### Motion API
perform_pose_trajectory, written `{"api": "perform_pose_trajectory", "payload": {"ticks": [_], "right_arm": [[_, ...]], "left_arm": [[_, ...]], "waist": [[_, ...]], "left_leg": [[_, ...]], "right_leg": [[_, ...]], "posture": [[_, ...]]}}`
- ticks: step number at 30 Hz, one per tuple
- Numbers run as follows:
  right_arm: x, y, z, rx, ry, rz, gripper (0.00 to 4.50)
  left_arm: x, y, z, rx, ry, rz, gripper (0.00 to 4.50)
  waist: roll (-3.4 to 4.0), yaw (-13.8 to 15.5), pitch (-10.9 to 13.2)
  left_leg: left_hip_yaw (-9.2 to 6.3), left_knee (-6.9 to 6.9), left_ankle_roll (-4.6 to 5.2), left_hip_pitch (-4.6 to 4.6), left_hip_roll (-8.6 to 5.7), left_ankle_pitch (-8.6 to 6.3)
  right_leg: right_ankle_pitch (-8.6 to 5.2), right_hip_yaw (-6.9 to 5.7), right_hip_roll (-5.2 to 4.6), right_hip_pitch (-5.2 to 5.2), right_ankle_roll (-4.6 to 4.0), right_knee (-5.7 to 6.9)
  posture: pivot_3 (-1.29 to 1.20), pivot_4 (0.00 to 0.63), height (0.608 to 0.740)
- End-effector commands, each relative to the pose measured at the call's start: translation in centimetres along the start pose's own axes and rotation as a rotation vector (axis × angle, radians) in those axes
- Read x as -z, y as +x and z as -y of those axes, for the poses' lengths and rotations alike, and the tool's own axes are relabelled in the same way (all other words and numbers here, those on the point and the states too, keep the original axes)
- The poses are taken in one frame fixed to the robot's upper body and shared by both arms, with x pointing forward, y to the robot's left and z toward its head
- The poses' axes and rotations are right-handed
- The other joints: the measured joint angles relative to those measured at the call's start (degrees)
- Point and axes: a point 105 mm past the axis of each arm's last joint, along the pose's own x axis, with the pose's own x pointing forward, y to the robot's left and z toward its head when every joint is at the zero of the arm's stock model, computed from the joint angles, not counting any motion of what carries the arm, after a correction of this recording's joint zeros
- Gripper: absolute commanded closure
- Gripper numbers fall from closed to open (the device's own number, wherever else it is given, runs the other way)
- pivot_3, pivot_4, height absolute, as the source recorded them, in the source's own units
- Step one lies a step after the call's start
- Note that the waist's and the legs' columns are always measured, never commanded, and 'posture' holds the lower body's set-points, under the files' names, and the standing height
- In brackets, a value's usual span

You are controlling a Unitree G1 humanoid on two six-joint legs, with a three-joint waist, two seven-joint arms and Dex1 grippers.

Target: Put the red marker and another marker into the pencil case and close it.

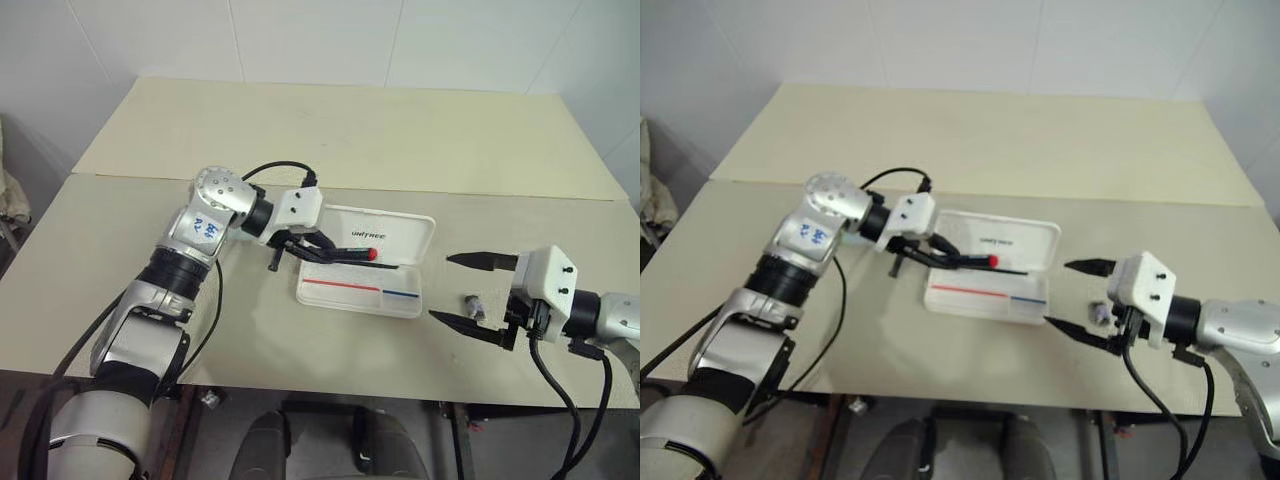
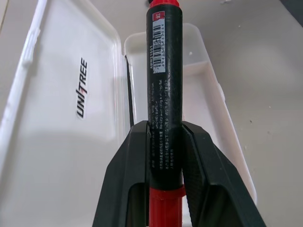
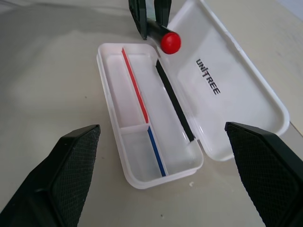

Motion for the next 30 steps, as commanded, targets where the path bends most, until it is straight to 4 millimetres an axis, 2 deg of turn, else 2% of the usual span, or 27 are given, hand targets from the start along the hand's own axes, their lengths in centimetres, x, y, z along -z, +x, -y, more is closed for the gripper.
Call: {"api": "perform_pose_trajectory", "payload": {"ticks": [1,6,17,21,25,28,30], "right_arm": [[-1.0,-0.5,0.0,0.041,-0.033,0.017,0.0],[-1.2,-0.5,-0.3,0.062,-0.027,0.022,0.0],[-1.9,-0.2,-0.6,0.083,-0.025,0.047,0.0],[-2.0,-0.1,-0.6,0.084,-0.025,0.052,0.0],[-2.1,0.0,-0.4,0.085,-0.029,0.059,0.0],[-2.2,0.3,-0.3,0.082,-0.031,0.068,0.0],[-2.2,0.4,-0.3,0.078,-0.03,0.071,0.0]], "left_arm": [[-0.9,1.0,-0.7,-0.006,0.023,-0.007,3.91],[-0.5,2.8,-0.7,0.012,0.04,-0.078,3.91],[-1.4,5.3,-1.0,-0.009,0.053,-0.073,3.91],[-2.2,5.8,-0.2,0.034,0.034,-0.025,2.61],[-2.1,5.7,0.0,0.04,0.033,-0.039,1.3],[-2.4,5.8,-0.4,-0.001,0.051,-0.017,0.29],[-3.2,5.6,-0.3,0.006,0.062,0.027,0.29]], "waist": [[-0.01,0.12,0.01],[-0.02,0.14,0.01],[-0.03,0.13,0.02],[-0.03,0.21,0.02],[-0.03,0.13,0.02],[-0.03,0.13,0.02],[-0.03,0.19,0.02]], "left_leg": [[-0.01,0.01,0.0,0.0,0.0,0.0],[-0.01,0.04,0.02,-0.07,-0.01,-0.01],[-0.01,0.02,0.08,-0.11,-0.01,-0.04],[-0.02,0.02,0.08,-0.11,-0.01,-0.05],[-0.01,0.04,0.09,-0.13,-0.02,-0.05],[-0.02,0.03,0.09,-0.12,-0.01,-0.05],[-0.03,0.04,0.09,-0.12,-0.01,-0.05]], "right_leg": [[0.0,0.0,0.0,0.01,0.0,-0.01],[0.03,0.0,-0.01,0.03,0.04,-0.17],[0.04,-0.01,0.0,0.03,0.07,-0.29],[0.04,-0.01,0.0,0.03,0.07,-0.29],[0.06,-0.01,-0.01,0.04,0.1,-0.34],[0.06,-0.01,0.0,0.04,0.1,-0.32],[0.06,-0.01,0.0,0.04,0.1,-0.32]], "posture": [[0.0,0.15,0.74],[0.0,0.15,0.74],[0.0,0.15,0.74],[0.0,0.15,0.74],[0.0,0.15,0.74],[0.0,0.15,0.74],[0.0,0.15,0.74]]}}
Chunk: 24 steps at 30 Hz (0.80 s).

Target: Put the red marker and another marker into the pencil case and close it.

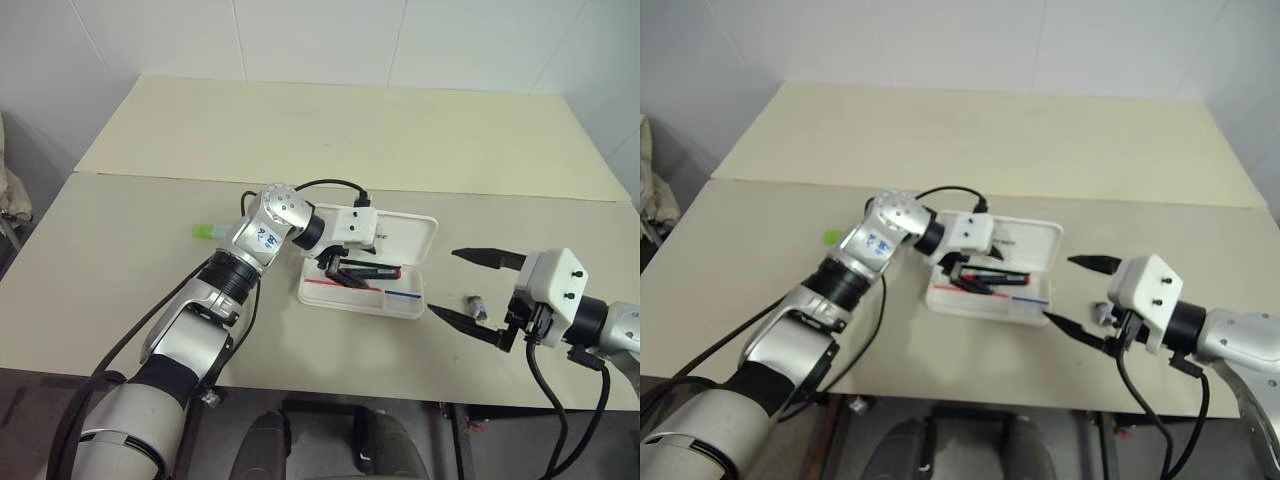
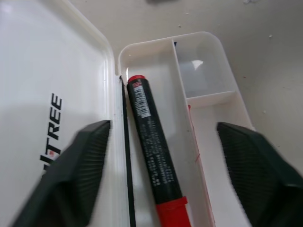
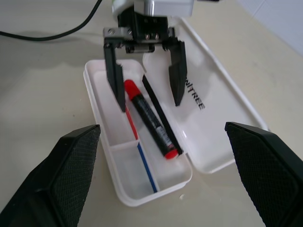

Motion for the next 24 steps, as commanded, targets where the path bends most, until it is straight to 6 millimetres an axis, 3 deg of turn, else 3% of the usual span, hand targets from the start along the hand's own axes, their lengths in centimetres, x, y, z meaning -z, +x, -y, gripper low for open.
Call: {"api": "perform_pose_trajectory", "payload": {"ticks": [1,3,7,10,14,17,24], "right_arm": [[-0.6,0.2,-0.1,-0.003,-0.008,0.03,0.0],[-0.6,0.3,-0.1,-0.006,-0.007,0.031,0.0],[-0.7,0.9,0.2,-0.028,-0.002,0.061,0.0],[-1.2,1.6,0.6,-0.054,-0.016,0.093,0.0],[-1.7,2.3,1.0,-0.079,-0.03,0.125,0.0],[-1.8,2.7,1.3,-0.099,-0.04,0.14,0.0],[-3.1,3.8,2.0,-0.136,-0.073,0.2,0.0]], "left_arm": [[-2.4,-0.6,0.0,-0.004,0.059,0.105,0.29],[-2.9,-0.8,0.3,0.009,0.059,0.133,0.29],[-3.7,-2.8,2.8,0.118,0.026,0.219,0.14],[-2.8,-5.6,4.4,0.14,-0.008,0.206,0.14],[-1.6,-9.2,4.9,0.079,-0.039,0.189,0.14],[0.1,-12.5,4.5,-0.016,-0.079,0.13,0.14],[6.7,-19.3,3.4,-0.186,-0.166,-0.152,0.14]], "waist": [[0.0,0.01,0.0],[0.0,0.02,0.0],[0.01,-0.44,0.0],[0.03,-0.94,0.0],[0.03,-1.29,0.01],[0.03,-1.43,0.01],[0.03,-1.44,0.01]], "left_leg": [[0.0,0.0,0.0,-0.01,-0.01,0.0],[0.0,0.0,0.0,-0.03,-0.01,0.0],[0.03,-0.02,0.02,0.0,-0.01,-0.01],[0.02,-0.05,0.01,0.11,0.04,-0.01],[-0.04,-0.01,-0.03,0.17,0.09,0.02],[-0.03,0.09,-0.04,0.16,0.09,0.02],[0.03,0.08,-0.04,0.15,0.08,0.02]], "right_leg": [[0.0,0.0,-0.01,0.0,0.0,-0.01],[0.0,0.0,-0.01,0.0,0.0,-0.02],[0.01,0.03,-0.01,-0.01,0.02,0.01],[-0.03,0.04,0.04,-0.01,-0.05,0.2],[-0.08,0.06,0.1,0.0,-0.15,0.36],[-0.11,0.08,0.09,0.02,-0.24,0.35],[-0.1,0.1,0.09,-0.03,-0.22,0.37]], "posture": [[0.0,0.15,0.74],[0.0,0.15,0.74],[0.0,0.15,0.74],[0.0,0.15,0.74],[0.0,0.15,0.74],[0.0,0.15,0.74],[0.0,0.15,0.74]]}}
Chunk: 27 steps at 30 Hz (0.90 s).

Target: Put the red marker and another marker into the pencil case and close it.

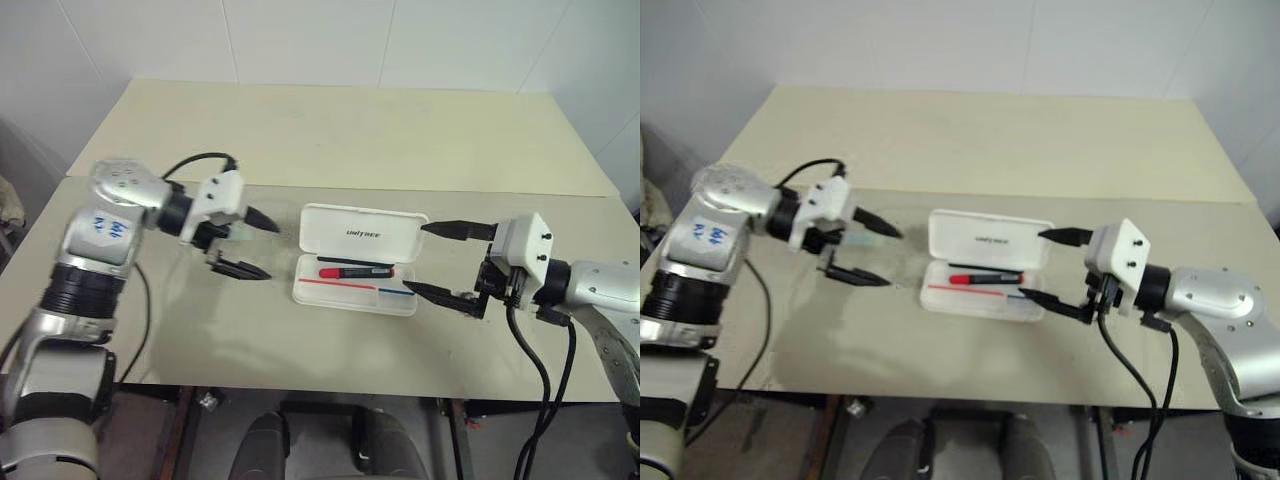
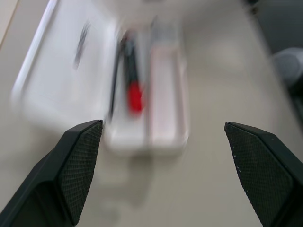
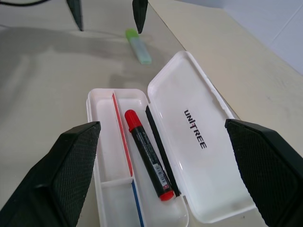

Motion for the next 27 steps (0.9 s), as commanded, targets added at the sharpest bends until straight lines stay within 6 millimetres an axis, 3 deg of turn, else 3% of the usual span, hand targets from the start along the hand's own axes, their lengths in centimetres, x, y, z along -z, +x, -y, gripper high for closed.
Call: {"api": "perform_pose_trajectory", "payload": {"ticks": [1,6,11,17,27], "right_arm": [[-1.9,0.6,0.1,-0.027,-0.052,0.07,0.0],[-4.3,1.8,-0.3,-0.085,-0.085,0.149,0.0],[-6.4,2.7,-1.2,-0.145,-0.105,0.217,0.0],[-7.0,2.8,-1.6,-0.161,-0.114,0.221,0.0],[-6.4,1.8,-1.9,-0.094,-0.086,0.173,0.0]], "left_arm": [[1.7,-2.9,-1.4,-0.067,0.021,-0.103,0.14],[5.6,-4.9,-2.8,-0.105,0.001,-0.28,0.14],[7.4,-5.0,-4.0,-0.139,0.004,-0.415,0.14],[7.8,-3.9,-5.2,-0.173,0.038,-0.501,0.14],[7.0,-1.6,-7.2,-0.256,0.062,-0.524,0.14]], "waist": [[0.0,0.0,0.0],[-0.01,0.17,0.0],[-0.04,0.33,0.02],[-0.1,0.56,0.05],[-0.15,1.07,0.07]], "left_leg": [[0.01,-0.01,0.0,-0.01,0.0,0.0],[0.03,-0.02,0.0,-0.06,-0.01,-0.01],[0.04,-0.05,0.03,-0.18,-0.02,-0.05],[0.06,-0.07,0.03,-0.27,-0.03,-0.1],[0.09,-0.04,0.02,-0.27,-0.03,-0.1]], "right_leg": [[0.0,0.0,0.0,-0.01,0.0,-0.01],[0.04,-0.02,-0.02,-0.05,0.08,-0.02],[0.1,-0.05,-0.05,-0.17,0.17,0.04],[0.13,-0.07,-0.06,-0.21,0.25,-0.06],[0.16,-0.08,-0.06,-0.21,0.29,-0.05]], "posture": [[0.0,0.15,0.74],[0.0,0.15,0.74],[0.0,0.15,0.74],[0.0,0.15,0.74],[0.0,0.15,0.74]]}}
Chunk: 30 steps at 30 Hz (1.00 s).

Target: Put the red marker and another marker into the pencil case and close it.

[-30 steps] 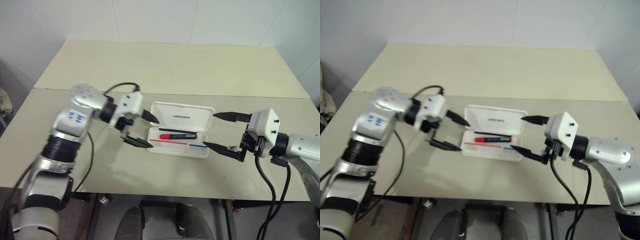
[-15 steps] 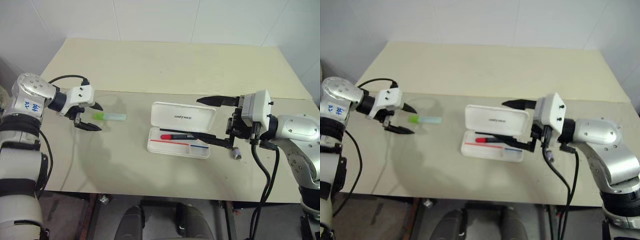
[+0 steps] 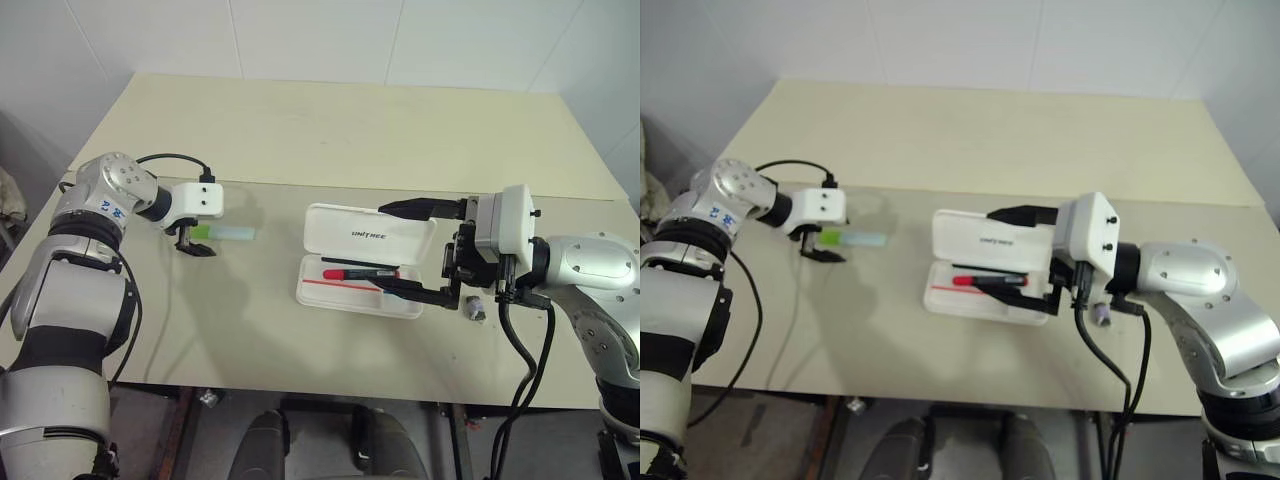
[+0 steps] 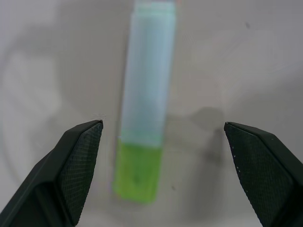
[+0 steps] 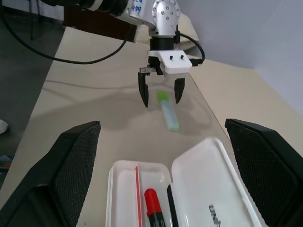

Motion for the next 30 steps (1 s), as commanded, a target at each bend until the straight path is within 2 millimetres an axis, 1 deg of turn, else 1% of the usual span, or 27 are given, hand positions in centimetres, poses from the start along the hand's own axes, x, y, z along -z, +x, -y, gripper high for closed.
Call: {"api": "perform_pose_trajectory", "payload": {"ticks": [1,3,6,11,14,15,18,21,25,27,30], "right_arm": [[-1.2,-0.5,0.0,0.029,-0.042,0.009,0.0],[-1.3,-0.6,-0.1,0.037,-0.039,0.007,0.0],[-1.5,-0.7,-0.1,0.054,-0.039,0.001,0.0],[-1.7,-0.9,-0.2,0.073,-0.038,-0.007,0.0],[-1.9,-1.2,-0.2,0.098,-0.036,-0.017,0.0],[-1.9,-1.3,-0.1,0.103,-0.035,-0.02,0.0],[-1.9,-1.4,-0.1,0.11,-0.032,-0.027,0.0],[-1.9,-1.5,0.0,0.111,-0.029,-0.032,0.0],[-1.5,-1.5,0.4,0.113,-0.025,-0.038,0.0],[-1.2,-1.5,0.6,0.114,-0.021,-0.038,0.0],[-0.9,-1.5,0.8,0.116,-0.015,-0.037,0.0]], "left_arm": [[-0.5,-0.4,-1.0,-0.041,-0.015,-0.012,0.14],[-0.4,-0.1,-0.8,-0.028,-0.026,-0.023,0.14],[0.4,0.6,0.4,0.038,-0.077,-0.052,0.69],[0.6,1.3,1.2,0.084,-0.119,-0.049,2.28],[0.6,2.1,2.0,0.113,-0.16,-0.021,3.23],[0.7,2.3,2.2,0.116,-0.168,-0.016,3.34],[1.0,2.5,2.4,0.118,-0.156,-0.022,3.34],[0.3,2.4,2.1,0.101,-0.136,0.016,3.34],[-1.2,1.5,1.1,0.068,-0.062,0.085,3.34],[-1.9,0.8,0.5,0.042,0.016,0.106,3.34],[-3.5,-0.6,-0.9,-0.023,0.065,0.186,3.34]], "waist": [[0.0,0.05,0.0],[0.0,0.05,0.0],[0.0,0.08,0.0],[0.0,-0.01,0.0],[0.01,0.05,-0.02],[0.03,0.1,-0.03],[0.03,0.19,-0.04],[0.03,0.2,-0.04],[0.02,0.24,-0.03],[0.01,0.39,-0.03],[-0.01,0.34,-0.02]], "left_leg": [[0.0,-0.01,0.0,0.0,0.0,0.0],[-0.01,0.02,0.0,0.0,0.0,0.0],[0.0,0.03,0.0,0.03,0.0,0.0],[-0.01,0.07,-0.01,0.11,0.02,0.01],[0.02,0.08,-0.01,0.12,0.02,0.0],[0.02,0.07,0.0,0.12,0.01,0.0],[0.03,0.07,0.0,0.15,-0.01,0.0],[0.04,0.08,0.0,0.21,-0.01,0.0],[0.03,0.08,0.0,0.21,0.0,0.0],[0.02,0.08,0.0,0.18,-0.01,0.0],[0.02,0.09,0.0,0.05,-0.02,0.0]], "right_leg": [[0.0,0.0,0.0,0.0,0.0,0.01],[0.0,0.0,0.01,0.0,0.0,0.03],[0.0,0.0,0.0,0.02,0.0,0.06],[0.03,0.0,0.01,0.05,-0.06,0.13],[0.03,0.02,0.0,0.06,-0.07,0.11],[0.03,0.02,-0.01,0.07,-0.06,0.1],[0.03,0.02,-0.03,0.11,-0.06,0.09],[0.03,0.02,-0.05,0.18,-0.06,0.09],[0.03,0.02,-0.04,0.18,-0.06,0.09],[0.03,0.02,-0.04,0.17,-0.06,0.07],[0.05,0.01,-0.05,0.1,-0.01,-0.01]], "posture": [[0.0,0.15,0.74],[0.0,0.15,0.74],[0.0,0.15,0.74],[0.0,0.15,0.74],[0.0,0.15,0.74],[0.0,0.15,0.74],[0.0,0.15,0.74],[0.0,0.15,0.74],[0.0,0.15,0.74],[0.0,0.15,0.74],[0.0,0.15,0.74]]}}
